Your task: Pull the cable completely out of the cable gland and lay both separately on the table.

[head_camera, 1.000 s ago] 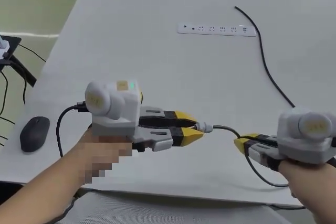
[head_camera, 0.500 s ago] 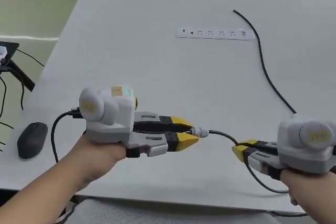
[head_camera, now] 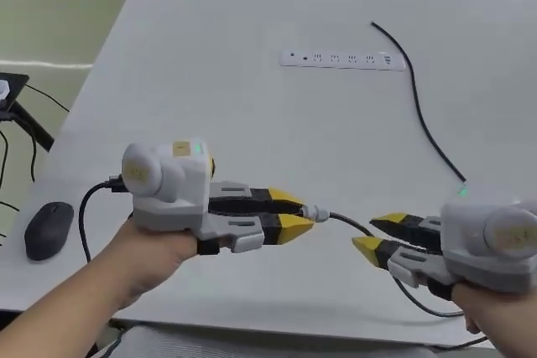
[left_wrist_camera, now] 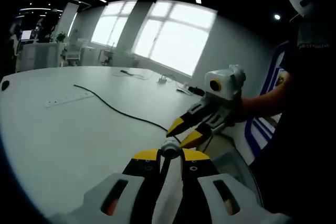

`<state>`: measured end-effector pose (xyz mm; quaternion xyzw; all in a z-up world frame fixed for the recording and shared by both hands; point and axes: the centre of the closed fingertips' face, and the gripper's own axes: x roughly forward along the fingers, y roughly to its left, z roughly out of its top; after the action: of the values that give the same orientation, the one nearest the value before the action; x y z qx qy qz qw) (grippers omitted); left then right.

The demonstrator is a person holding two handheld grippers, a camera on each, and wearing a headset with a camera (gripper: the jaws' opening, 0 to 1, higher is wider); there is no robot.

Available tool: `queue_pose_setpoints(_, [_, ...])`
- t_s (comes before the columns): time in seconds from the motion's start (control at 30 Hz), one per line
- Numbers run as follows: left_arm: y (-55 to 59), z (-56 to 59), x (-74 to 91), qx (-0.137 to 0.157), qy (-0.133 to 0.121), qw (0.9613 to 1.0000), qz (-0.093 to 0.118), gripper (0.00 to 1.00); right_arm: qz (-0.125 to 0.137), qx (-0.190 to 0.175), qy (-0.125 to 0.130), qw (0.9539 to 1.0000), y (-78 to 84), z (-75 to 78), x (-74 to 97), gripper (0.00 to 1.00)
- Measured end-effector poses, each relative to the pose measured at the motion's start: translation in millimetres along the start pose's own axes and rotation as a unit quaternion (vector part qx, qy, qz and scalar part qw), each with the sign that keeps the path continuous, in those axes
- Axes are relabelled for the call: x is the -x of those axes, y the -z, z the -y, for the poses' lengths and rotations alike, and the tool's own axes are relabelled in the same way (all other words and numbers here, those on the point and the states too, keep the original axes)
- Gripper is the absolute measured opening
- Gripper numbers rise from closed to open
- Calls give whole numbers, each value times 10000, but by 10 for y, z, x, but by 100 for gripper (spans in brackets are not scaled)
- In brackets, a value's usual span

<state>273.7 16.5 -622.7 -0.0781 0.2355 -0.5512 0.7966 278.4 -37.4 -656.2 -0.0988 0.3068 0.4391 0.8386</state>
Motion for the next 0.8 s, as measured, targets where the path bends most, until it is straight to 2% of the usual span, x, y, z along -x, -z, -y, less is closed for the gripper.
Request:
queue_pose_setpoints(0.13, [3,-7,6,1,4,10000,-12,15,43,562,-23,9984,-175,-102,-25,18])
queue_pose_setpoints(0.37, [13,13,-12,-14,16,10000,-34,15,-119,1213,-108,9925,-208,-239,-126,13])
queue_pose_setpoints(0.63, [26,38,-18,-38,31,10000,-36,15,-106,1468,-87,9891,-231,-262,-141,5])
queue_pose_setpoints(0.8, [18,51,-19,-65,40,10000,-26,15,-47,1420,-79,9898,-245,-260,-121,2])
